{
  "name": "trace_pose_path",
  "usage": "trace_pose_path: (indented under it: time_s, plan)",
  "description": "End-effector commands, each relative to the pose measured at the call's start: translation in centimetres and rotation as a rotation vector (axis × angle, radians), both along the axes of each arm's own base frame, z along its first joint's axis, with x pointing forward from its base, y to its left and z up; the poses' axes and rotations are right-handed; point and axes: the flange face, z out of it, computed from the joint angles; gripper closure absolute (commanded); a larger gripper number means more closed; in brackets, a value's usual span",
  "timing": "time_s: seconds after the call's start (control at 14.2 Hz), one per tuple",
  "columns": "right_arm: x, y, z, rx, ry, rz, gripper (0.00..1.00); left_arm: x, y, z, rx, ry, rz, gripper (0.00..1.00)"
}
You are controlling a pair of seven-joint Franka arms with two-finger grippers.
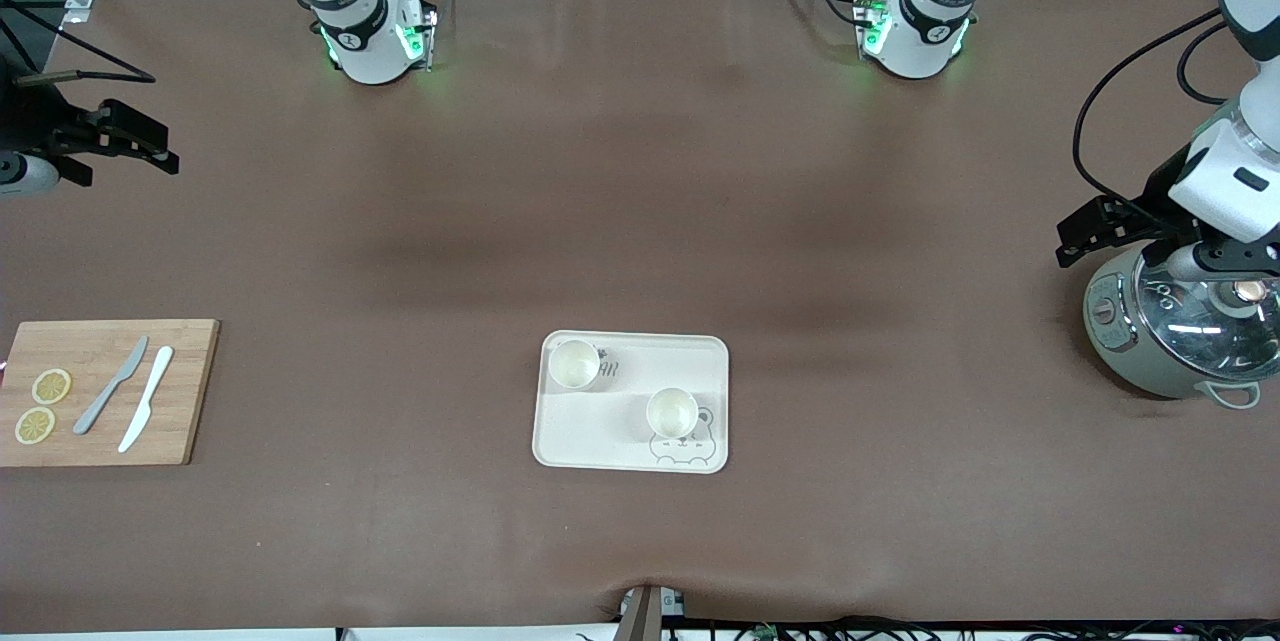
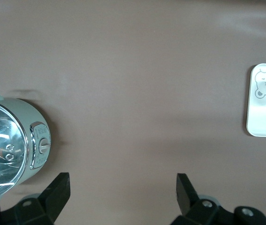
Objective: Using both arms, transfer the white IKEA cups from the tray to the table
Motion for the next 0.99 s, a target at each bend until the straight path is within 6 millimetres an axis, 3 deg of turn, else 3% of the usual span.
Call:
trace_pose_path:
  time_s: [0.0, 0.92]
  plan:
    - [-0.96, -0.14, 0.29, -0.004, -0.004, -0.019, 0.0, -0.02, 0.12, 0.58, -0.002, 0.002, -0.015, 0.0]
    - [-0.89, 0.02, 0.05, -0.004, 0.002, -0.017, 0.0, 0.59, 0.54, 0.01, 0.007, 0.008, -0.007, 0.0]
